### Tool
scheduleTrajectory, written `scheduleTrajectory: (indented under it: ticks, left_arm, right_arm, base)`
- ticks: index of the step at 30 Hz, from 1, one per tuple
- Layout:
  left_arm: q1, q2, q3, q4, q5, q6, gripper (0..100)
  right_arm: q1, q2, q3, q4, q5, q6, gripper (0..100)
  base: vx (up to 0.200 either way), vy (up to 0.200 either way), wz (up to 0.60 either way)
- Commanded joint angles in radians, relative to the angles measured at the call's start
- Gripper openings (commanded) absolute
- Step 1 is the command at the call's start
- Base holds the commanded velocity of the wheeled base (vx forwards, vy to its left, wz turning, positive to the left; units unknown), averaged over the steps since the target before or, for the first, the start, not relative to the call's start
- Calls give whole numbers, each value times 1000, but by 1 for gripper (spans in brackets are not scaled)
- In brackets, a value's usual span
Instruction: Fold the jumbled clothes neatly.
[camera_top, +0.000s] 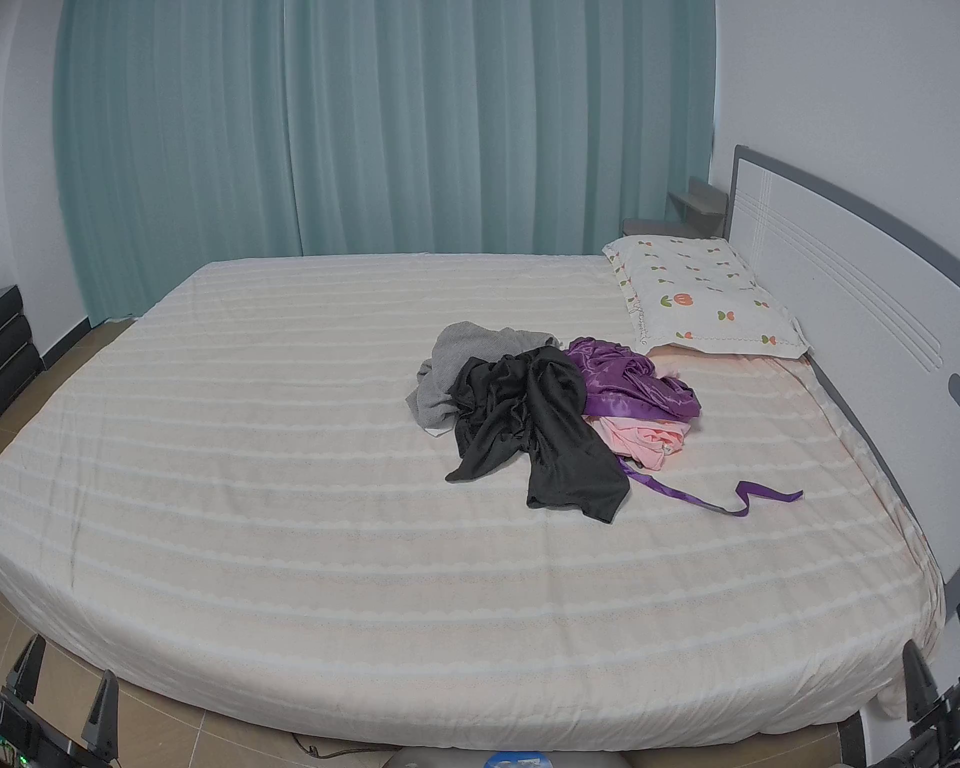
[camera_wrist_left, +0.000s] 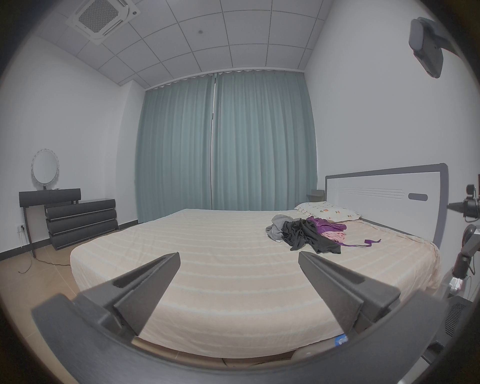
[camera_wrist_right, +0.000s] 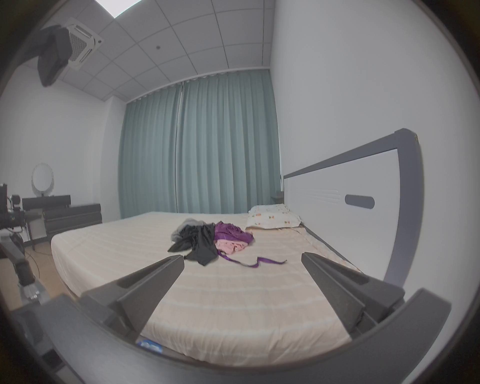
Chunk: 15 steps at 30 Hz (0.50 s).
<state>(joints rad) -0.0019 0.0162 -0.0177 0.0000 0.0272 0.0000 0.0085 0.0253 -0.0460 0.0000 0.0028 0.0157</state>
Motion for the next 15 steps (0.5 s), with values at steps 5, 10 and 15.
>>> scheduleTrajectory:
  ticks: [5,10,15]
  left_arm:
    - [-1,-16,18,0,0,0,100]
    - [-1,-16,18,0,0,0,100]
    - [0,-16,18,0,0,0,100]
  right_arm:
    - [59,392,-150,-37,80,27,100]
    - [77,725,-209,-161,102,66,100]
    - [105,1131,-296,-377,105,67,100]
  base:
    - [0,0,0]
    - [0,0,0]
    - [0,0,0]
